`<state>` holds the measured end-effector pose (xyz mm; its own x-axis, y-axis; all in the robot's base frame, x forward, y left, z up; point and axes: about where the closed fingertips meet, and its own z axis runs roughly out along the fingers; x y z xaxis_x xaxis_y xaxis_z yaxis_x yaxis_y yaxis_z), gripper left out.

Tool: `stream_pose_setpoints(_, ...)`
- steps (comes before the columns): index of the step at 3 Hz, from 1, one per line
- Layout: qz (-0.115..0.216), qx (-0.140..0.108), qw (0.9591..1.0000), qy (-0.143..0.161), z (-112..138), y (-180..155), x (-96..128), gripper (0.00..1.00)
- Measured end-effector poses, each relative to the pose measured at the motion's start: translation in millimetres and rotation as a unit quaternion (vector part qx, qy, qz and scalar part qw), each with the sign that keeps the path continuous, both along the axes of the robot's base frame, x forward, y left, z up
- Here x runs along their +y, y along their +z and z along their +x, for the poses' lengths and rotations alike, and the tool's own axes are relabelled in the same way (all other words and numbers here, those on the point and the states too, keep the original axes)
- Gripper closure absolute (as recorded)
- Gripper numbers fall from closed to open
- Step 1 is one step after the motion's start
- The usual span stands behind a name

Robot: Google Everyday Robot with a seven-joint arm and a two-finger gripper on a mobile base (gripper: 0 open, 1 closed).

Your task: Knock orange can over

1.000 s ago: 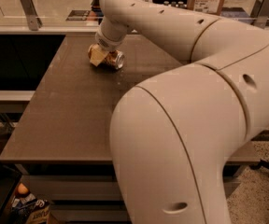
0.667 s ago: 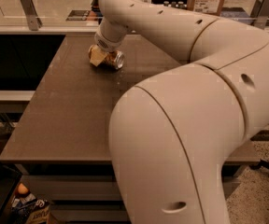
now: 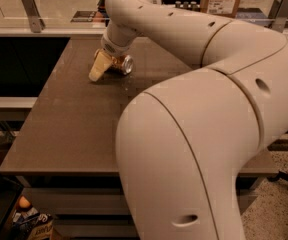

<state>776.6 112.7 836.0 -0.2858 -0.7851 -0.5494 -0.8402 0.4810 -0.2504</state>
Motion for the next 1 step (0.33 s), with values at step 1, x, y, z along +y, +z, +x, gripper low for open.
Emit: stream_pose_setpoints(1, 0.0, 0.0, 1.0, 0.0, 0.0, -0.1, 0.0, 0.0)
